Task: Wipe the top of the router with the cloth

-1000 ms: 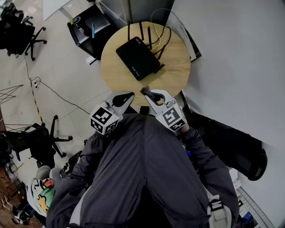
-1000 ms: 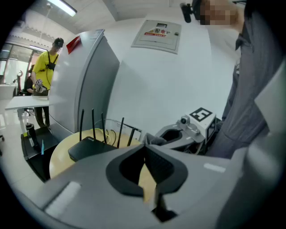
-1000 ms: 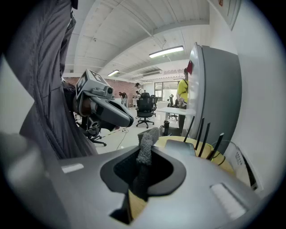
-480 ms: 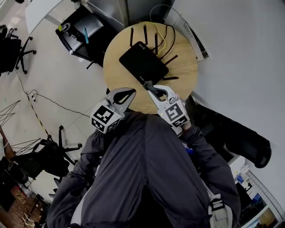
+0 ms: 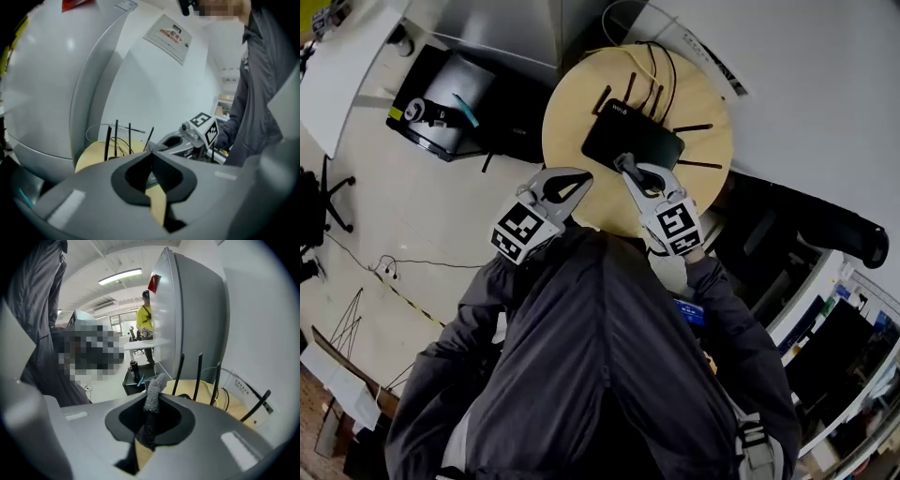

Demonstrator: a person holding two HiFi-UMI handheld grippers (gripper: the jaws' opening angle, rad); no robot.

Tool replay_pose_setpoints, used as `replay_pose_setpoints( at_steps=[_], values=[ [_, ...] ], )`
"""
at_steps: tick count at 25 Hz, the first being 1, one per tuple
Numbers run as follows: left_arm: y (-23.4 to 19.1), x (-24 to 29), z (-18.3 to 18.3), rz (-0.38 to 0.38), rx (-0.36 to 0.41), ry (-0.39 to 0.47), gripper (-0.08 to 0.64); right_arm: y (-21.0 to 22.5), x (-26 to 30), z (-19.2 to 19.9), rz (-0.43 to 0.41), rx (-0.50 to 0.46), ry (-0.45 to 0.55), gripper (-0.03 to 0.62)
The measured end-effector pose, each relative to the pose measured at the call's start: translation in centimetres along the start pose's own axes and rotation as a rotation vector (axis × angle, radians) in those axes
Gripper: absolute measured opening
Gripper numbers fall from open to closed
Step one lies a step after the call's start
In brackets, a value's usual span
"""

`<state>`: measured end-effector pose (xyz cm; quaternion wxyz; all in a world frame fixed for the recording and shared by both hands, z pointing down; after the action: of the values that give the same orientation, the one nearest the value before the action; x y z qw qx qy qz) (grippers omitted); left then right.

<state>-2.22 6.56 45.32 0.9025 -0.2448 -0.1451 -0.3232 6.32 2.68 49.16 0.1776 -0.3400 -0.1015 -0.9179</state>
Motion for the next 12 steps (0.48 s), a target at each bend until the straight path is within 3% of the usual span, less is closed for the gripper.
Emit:
replay_pose_setpoints(
  at_steps=[5,9,12],
  values=[
    [-2.7,-1.3,0.2,0.127,0.036,-0.051,-0.009,-1.3,1.8,-1.2,0.115,0.117,0.012,0.034],
    [-3.4,-0.7,0.3,0.192,0.040,-0.088,-0.009,-1.4,2.1,-1.7,0.160,0.188,0.050,0.034],
    [-3.5,0.5,-0.1,0.212,0.059,-0.108,-0.009,-0.9,2.5,-1.9,0.187,0.176,0.055,0.034]
  ],
)
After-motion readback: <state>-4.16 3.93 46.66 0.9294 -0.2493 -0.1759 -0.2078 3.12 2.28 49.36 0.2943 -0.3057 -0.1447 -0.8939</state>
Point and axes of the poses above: the fingertips, and each gripper's own axes: x forward along the fingers, y to its right, z out of its underside, the point moved 2 cm from there along -x, backward along the fingers, and after that the axes turned 3 degrees about -y, right-handed, at the moved point
